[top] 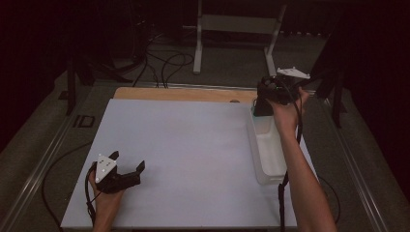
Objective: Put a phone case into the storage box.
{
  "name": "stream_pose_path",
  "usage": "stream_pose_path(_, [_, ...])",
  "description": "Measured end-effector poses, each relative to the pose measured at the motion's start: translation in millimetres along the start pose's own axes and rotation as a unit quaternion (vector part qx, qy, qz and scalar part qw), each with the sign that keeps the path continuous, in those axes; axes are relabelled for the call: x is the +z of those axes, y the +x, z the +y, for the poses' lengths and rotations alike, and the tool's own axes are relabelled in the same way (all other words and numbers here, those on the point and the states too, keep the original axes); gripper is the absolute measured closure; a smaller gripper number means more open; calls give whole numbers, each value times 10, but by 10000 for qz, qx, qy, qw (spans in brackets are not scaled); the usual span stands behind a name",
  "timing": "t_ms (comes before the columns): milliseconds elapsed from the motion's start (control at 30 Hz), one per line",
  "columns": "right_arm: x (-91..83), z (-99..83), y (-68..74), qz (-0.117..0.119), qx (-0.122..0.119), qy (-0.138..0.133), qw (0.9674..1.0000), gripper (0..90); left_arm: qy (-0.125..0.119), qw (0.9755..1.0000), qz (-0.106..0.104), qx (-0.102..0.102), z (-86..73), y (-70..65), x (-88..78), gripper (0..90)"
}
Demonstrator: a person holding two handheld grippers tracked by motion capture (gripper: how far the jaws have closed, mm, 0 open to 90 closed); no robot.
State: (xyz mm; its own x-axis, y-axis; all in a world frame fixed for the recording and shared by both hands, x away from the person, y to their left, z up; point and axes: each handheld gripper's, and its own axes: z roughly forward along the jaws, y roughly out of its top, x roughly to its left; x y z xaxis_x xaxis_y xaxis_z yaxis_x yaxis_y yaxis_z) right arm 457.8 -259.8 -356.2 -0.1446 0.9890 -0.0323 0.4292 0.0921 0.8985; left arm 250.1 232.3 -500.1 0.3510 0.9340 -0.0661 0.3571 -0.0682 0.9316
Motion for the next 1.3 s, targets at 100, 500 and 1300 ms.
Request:
stream_pose_path(100, [30, -50, -11, -9, -2, 61, 10000, 135, 2, 10000, 1, -4, 0, -1, 2, 7])
stream_pose_path(500, [84, -95, 43, -17, -171, 218, 9996, 134, 0, 10000, 3, -4, 1, 3, -1, 7])
stream_pose_path(1300, [266, -412, -3, -29, -63, 545, 9985, 131, 27, 10000, -12, 26, -2, -12, 14, 7])
